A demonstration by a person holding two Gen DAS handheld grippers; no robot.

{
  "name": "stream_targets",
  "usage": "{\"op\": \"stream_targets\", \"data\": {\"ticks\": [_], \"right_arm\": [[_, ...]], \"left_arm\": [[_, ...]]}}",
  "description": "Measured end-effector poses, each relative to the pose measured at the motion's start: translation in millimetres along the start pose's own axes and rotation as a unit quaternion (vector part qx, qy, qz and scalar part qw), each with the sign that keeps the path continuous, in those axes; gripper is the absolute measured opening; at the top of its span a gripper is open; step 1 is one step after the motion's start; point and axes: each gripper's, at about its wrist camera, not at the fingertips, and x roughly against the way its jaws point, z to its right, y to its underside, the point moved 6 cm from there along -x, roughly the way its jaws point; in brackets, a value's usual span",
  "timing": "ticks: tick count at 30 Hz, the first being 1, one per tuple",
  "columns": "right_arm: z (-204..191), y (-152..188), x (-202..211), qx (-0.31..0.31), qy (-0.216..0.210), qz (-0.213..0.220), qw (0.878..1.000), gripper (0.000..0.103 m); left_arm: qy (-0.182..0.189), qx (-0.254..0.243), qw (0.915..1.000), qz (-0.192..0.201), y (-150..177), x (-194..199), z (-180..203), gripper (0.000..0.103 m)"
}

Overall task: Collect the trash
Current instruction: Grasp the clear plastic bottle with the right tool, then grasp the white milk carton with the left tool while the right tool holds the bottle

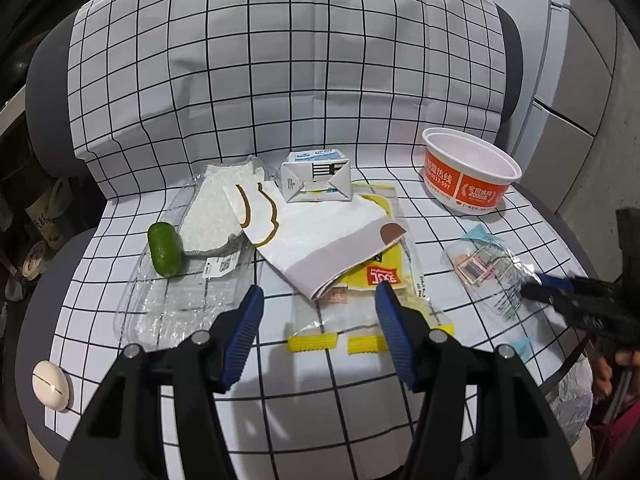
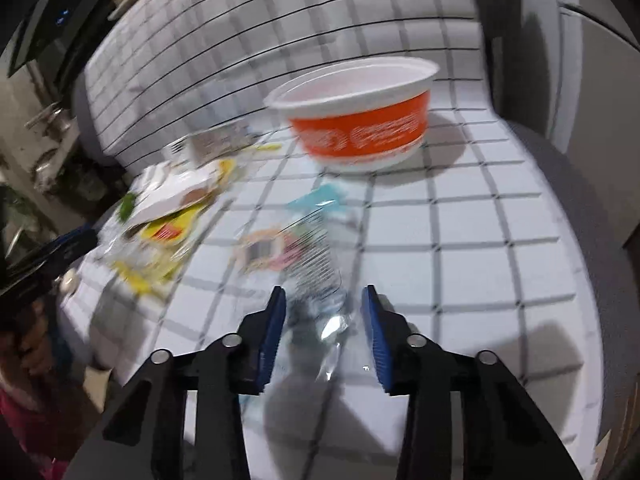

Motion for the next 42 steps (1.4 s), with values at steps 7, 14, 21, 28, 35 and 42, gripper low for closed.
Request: {"op": "stream_targets", "data": {"ticks": [7,14,21,28,35,42], "right_arm": [[-31,15,21,0.015,0.009,0.019,1.000,0.002],[-46,-22,66,0.024,0.054,0.119,0.991,0.001],[-51,-45,69,0.014,0.042,0.147,0.988,0.001],[-43,-53,65,0.007,0.048,0.145,0.988,0.001],[-38,-50,58,0.001,0.048,0.136,0.989,0.001],[-38,-46,73,-0.011,0.047,0.150,0.987,0.001]], "left_arm": [[-0.004,0.008,0.9999,-0.005,-1,-3,-11,0.056],[-0.008,0.013,0.9999,0.003,-35,-15,-12,0.064],[-0.028,-0.002,0.9996,-0.008,-77,-63,4,0.084],[-0.035,0.017,0.9984,-0.040,-98,-110,-1,0.083],[-0.021,0.033,0.9978,-0.053,-101,-126,-6,0.070],[-0.008,0.012,0.9991,0.041,-101,-58,5,0.069]]}}
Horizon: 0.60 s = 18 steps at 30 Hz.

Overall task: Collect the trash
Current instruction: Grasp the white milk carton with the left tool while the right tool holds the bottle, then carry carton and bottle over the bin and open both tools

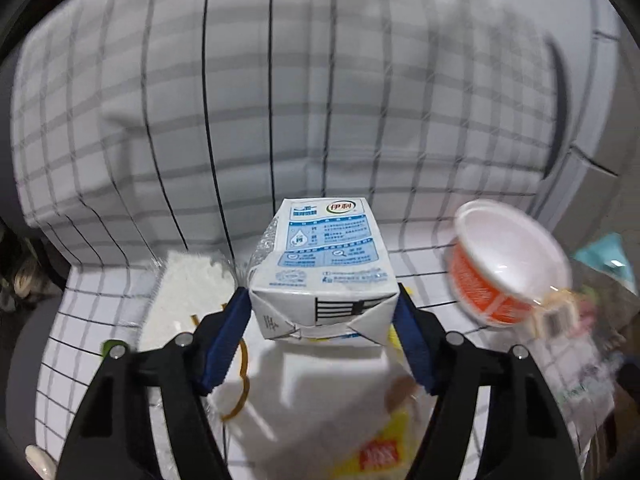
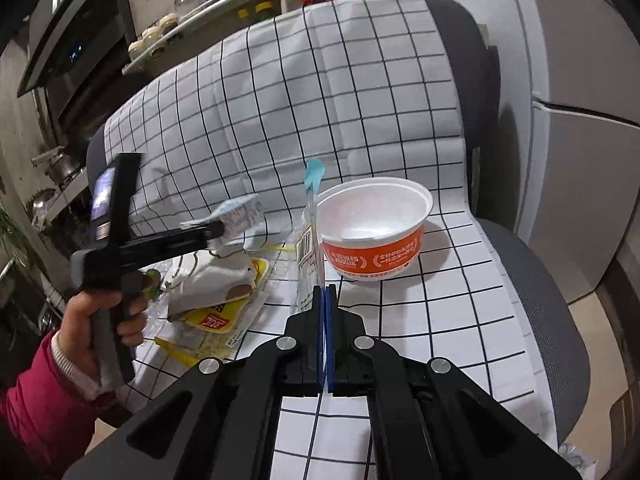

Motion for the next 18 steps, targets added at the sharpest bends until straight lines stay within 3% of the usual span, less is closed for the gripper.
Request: {"op": "stream_targets", "data": {"ticks": [7,18], "right_arm": [[4,1,44,-0.009,0.018,0.029,0.999,0.001],[31,45,114,-0.035,0.082,0.022,0.996,0.001]], "left_arm": [[0.018,-0.024,0.9975,0.065,24,88,28,0.069],[0.044,-0.066,0.9960,0.041,98,135,86,0.069]]}}
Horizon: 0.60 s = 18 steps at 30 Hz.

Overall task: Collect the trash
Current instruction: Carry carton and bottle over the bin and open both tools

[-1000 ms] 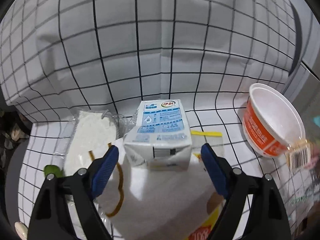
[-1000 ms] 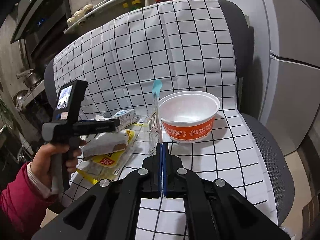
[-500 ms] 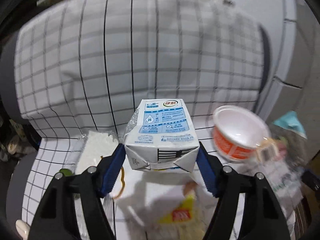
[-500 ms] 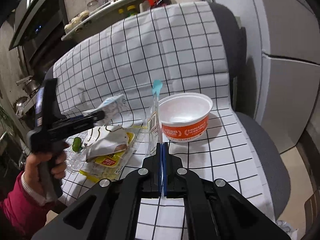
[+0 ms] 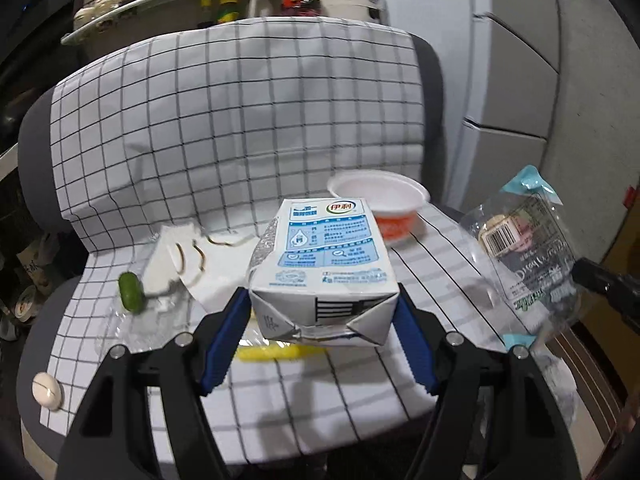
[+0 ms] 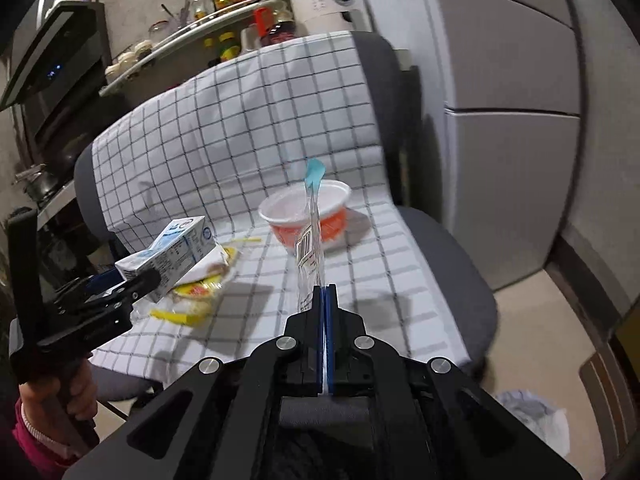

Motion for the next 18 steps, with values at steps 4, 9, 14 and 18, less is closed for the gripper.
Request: {"op": "stream_targets", "data": {"ticks": [4,9,14,18], "right_arm": [[17,17,18,-0.013,0.023,-0.005,1.000,0.001],[41,36,40,-0.033,0.050,-0.004,0.998,0.001],[67,48,68,-0.054,0.082,0.006,0.995,0.001],[86,54,84,-0.065,0.104,0.013,0.992,0.001]], "left_arm": [[0.026,-0.019,0.9994,-0.011,19,5,26,0.069],[0.063,-0.045,0.9967,-0.026,34,6,63,0.069],[0.085,-0.072,0.9934,-0.026,39,11,96,0.069],[0.110,-0.096,0.9889,-0.026,41,14,125,0.069]]}}
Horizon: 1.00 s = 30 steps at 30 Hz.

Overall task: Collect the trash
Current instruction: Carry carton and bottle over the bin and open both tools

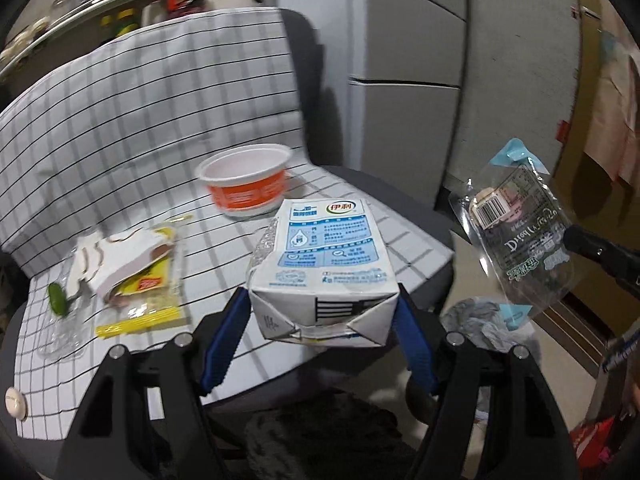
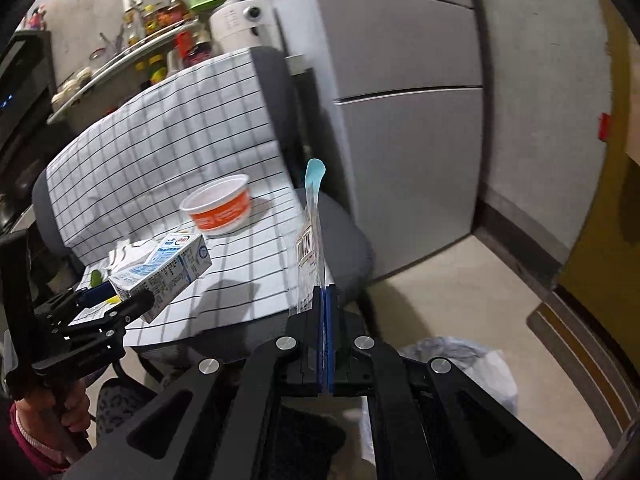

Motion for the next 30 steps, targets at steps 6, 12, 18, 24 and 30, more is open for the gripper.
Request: {"op": "stream_targets", "data": {"ticks": [6,12,18,24,30], "right_arm": [[42,11,16,-0.028,0.045,0.002,0.999,0.001],[97,38,17,-0.078,0.098,-0.022,0.992,0.001],[146,78,3,-0.131,0.139,-0.077,0.979,0.002],[172,107,-13,-0.162,0.157,-0.121,0.967,0.004],[184,120,-24,-0.184,0.163,-0.141,0.959,0.012]], "left_arm": [[0.060,-0.049,0.9969,-0.013,-4,-15,52,0.069],[0.137,-0.101,0.9834,-0.062,7,-49,121,0.069],[0.180,-0.149,0.9635,-0.130,27,-90,175,0.069],[0.207,-0.180,0.9476,-0.163,39,-110,208,0.070],[0.225,-0.186,0.9379,-0.188,49,-124,225,0.073]]}}
